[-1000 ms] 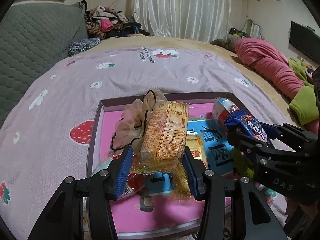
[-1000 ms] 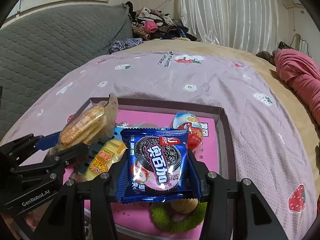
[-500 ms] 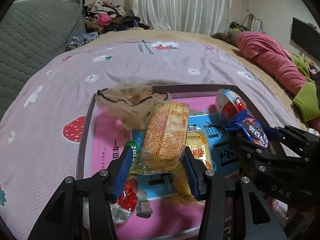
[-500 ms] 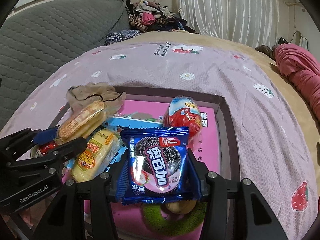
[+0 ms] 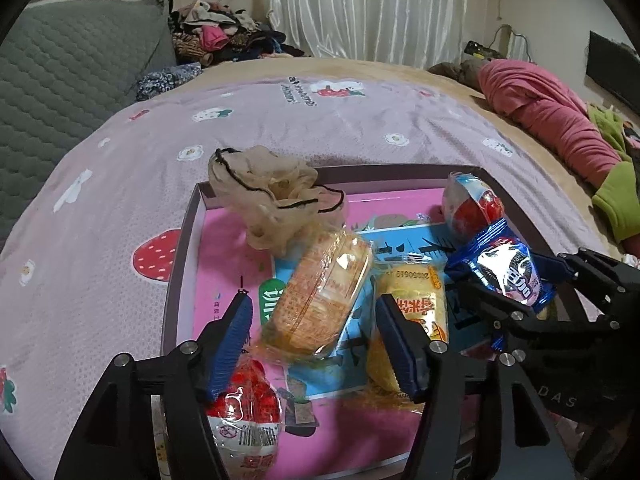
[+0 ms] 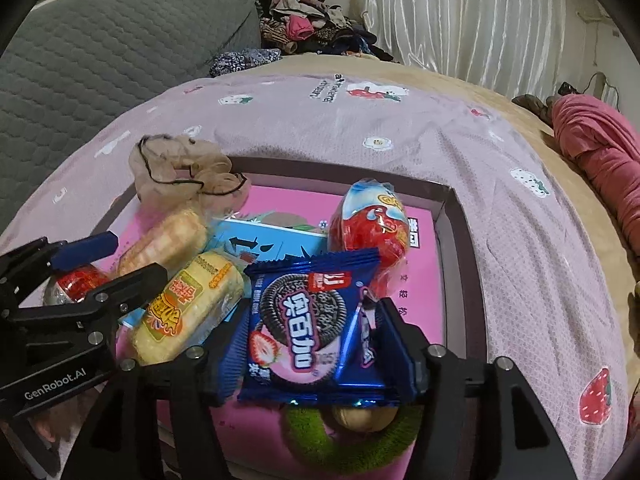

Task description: Organize objects

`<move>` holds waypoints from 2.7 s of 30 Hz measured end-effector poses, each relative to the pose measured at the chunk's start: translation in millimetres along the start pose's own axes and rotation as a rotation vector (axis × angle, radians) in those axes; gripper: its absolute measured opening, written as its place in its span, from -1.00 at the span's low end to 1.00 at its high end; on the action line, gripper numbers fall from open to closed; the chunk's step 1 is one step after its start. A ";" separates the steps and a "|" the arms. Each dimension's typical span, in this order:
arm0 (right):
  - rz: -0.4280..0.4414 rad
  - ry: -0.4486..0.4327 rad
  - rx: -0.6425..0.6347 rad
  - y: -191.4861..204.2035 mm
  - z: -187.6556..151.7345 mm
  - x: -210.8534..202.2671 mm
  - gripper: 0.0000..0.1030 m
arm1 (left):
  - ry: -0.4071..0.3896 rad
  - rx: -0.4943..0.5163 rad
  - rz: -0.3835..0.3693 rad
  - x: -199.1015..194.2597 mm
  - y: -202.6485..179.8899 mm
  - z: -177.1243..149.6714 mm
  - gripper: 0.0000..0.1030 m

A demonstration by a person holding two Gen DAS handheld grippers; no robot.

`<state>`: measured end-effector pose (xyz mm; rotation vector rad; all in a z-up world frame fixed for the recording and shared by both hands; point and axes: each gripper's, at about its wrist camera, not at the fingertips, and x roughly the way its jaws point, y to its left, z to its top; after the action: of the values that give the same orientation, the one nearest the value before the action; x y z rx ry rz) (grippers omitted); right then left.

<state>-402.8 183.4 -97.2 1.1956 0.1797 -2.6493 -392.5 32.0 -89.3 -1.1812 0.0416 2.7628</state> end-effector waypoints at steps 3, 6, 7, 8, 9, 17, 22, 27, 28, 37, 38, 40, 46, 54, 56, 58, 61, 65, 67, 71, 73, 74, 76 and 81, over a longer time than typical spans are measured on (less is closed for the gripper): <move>-0.008 0.004 -0.010 1.1 0.2 0.2 0.33 | -0.001 0.001 -0.001 -0.3 -0.1 0.6 0.41; -0.013 0.001 -0.010 0.5 0.3 -1.8 0.34 | -0.003 0.001 -0.009 -1.3 -1.3 0.8 0.44; -0.013 0.001 -0.011 -0.1 0.1 -2.3 0.35 | -0.002 0.003 -0.009 -1.6 -1.9 0.9 0.44; -0.014 0.000 -0.011 -0.1 -0.4 -3.4 0.37 | -0.004 0.002 -0.011 -2.7 -1.4 0.8 0.44; -0.018 -0.002 -0.010 -0.7 -0.3 -4.7 0.39 | -0.006 0.002 -0.012 -3.9 -1.5 0.7 0.45; -0.030 -0.012 -0.001 -3.4 2.3 -15.2 0.56 | -0.017 0.003 -0.012 -17.9 -0.7 1.8 0.57; -0.054 -0.020 0.010 -5.9 2.3 -22.3 0.68 | -0.020 0.009 -0.010 -25.1 -2.1 0.6 0.64; -0.063 -0.020 0.027 -8.8 1.7 -26.3 0.78 | -0.031 0.010 -0.001 -31.2 -2.5 0.2 0.66; -0.066 -0.020 0.027 -8.6 1.5 -27.4 0.81 | -0.037 0.010 -0.002 -33.1 -2.2 -0.1 0.66; -0.057 -0.051 0.072 -12.5 -3.0 -48.9 0.98 | -0.064 -0.018 0.016 -50.3 2.0 -2.6 0.67; -0.053 -0.055 0.076 -12.5 -3.0 -51.7 0.98 | -0.062 -0.028 0.005 -51.3 3.4 -2.7 0.67; -0.049 -0.077 0.081 -11.6 -3.0 -60.1 0.98 | -0.066 -0.037 0.008 -54.0 4.9 -3.1 0.68; -0.043 -0.118 0.082 -9.1 -0.8 -78.5 0.98 | -0.094 -0.073 0.045 -67.2 11.2 -1.4 0.68; -0.045 -0.168 0.082 -5.1 1.0 -109.2 0.99 | -0.125 -0.094 0.072 -93.2 16.8 -0.1 0.68; -0.048 -0.170 0.072 -1.7 -0.3 -116.2 0.99 | -0.133 -0.097 0.069 -102.2 16.4 0.4 0.68; -0.047 -0.174 0.068 2.4 -2.1 -124.6 0.99 | -0.140 -0.103 0.059 -111.3 16.3 0.5 0.68; -0.043 -0.182 0.068 6.3 -5.7 -137.9 0.99 | -0.141 -0.103 0.051 -124.7 14.7 0.4 0.68; -0.044 -0.184 0.070 9.5 -10.3 -153.8 0.99 | -0.150 -0.087 0.065 -144.4 10.4 -1.3 0.68; -0.043 -0.188 0.070 11.5 -12.0 -163.0 0.99 | -0.165 -0.070 0.082 -156.8 7.8 -3.8 0.68; -0.053 -0.208 0.063 14.6 -14.4 -185.2 0.99 | -0.181 -0.062 0.101 -180.8 5.9 -9.4 0.68; -0.051 -0.219 0.063 16.0 -15.3 -195.3 0.99 | -0.176 -0.063 0.090 -192.6 5.2 -13.0 0.68; -0.052 -0.228 0.064 16.7 -16.6 -201.3 0.99 | -0.176 -0.071 0.084 -197.8 6.3 -14.8 0.68; -0.059 -0.246 0.061 19.2 -19.1 -213.7 0.99 | -0.188 -0.073 0.090 -210.8 6.0 -19.3 0.68; -0.096 -0.288 0.054 25.7 -29.0 -241.1 0.99 | -0.204 -0.069 0.109 -240.4 3.0 -32.2 0.68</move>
<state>-220.7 202.3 64.4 0.8241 0.1186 -2.8882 -205.6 -1.0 61.8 -0.9318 -0.0111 2.9886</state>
